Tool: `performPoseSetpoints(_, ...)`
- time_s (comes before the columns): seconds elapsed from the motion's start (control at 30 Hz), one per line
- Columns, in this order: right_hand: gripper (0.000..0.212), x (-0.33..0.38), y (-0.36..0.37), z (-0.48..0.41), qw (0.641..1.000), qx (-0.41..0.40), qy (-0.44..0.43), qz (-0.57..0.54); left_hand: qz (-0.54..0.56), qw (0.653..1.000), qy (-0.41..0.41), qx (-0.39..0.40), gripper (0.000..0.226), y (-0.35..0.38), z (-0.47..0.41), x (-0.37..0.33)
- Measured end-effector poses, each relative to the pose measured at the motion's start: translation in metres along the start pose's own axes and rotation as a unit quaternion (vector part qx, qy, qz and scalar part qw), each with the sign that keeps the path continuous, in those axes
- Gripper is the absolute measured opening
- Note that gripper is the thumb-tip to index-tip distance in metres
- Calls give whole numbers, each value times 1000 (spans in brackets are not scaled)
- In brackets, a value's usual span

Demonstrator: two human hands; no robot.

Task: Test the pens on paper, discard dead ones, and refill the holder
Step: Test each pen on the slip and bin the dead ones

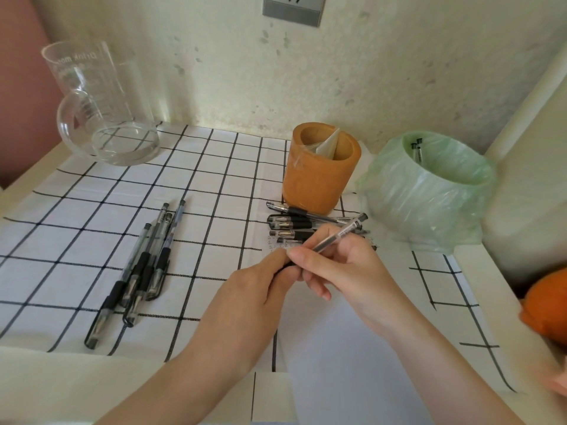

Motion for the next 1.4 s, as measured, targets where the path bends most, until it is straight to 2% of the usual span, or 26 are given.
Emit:
performPoseSetpoints(0.2,14,5,-7,3,1000,-7,-4,-16,38,999,8,3,18,0,-3,-2)
performPoseSetpoints(0.3,16,8,-10,5,1000,-14,0,0,48,998,2,28,27,3,-3,-1)
performPoseSetpoints(0.37,16,6,-18,4,998,-55,6,-5,23,999,-16,46,30,6,-3,3)
performPoseSetpoints(0.47,9,3,-50,2,979,-181,-8,-94,-80,995,-18,56,29,8,-3,12)
performPoseSetpoints(0.53,17,3,-64,3,969,-216,-26,-116,-149,986,7,69,25,12,-1,14)
performPoseSetpoints(0.67,26,-9,-52,-3,985,-170,10,-34,-204,971,30,120,42,24,4,15)
performPoseSetpoints(0.73,27,-17,-49,-5,981,-194,19,17,-223,965,34,133,54,27,5,16)
performPoseSetpoints(0.83,34,-22,-52,-9,969,-238,-14,64,-253,957,43,138,65,28,4,17)
performPoseSetpoints(1.0,42,-28,-54,-16,961,-259,-57,82,-269,951,45,143,66,30,4,15)
performPoseSetpoints(1.17,41,-33,-58,-19,943,-290,-78,140,-270,952,50,136,67,31,4,17)
performPoseSetpoints(1.4,46,-32,-57,-18,935,-298,-110,156,-270,952,59,129,66,31,4,17)
Point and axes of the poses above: each hand's wrist, its own z-axis away from the middle knuckle, its own y-axis out of the palm, x = y × z, the point moved 7 cm from there along -z, towards the middle knuckle, and after that the axes turned 1 degree about y, right-handed, at the moved point
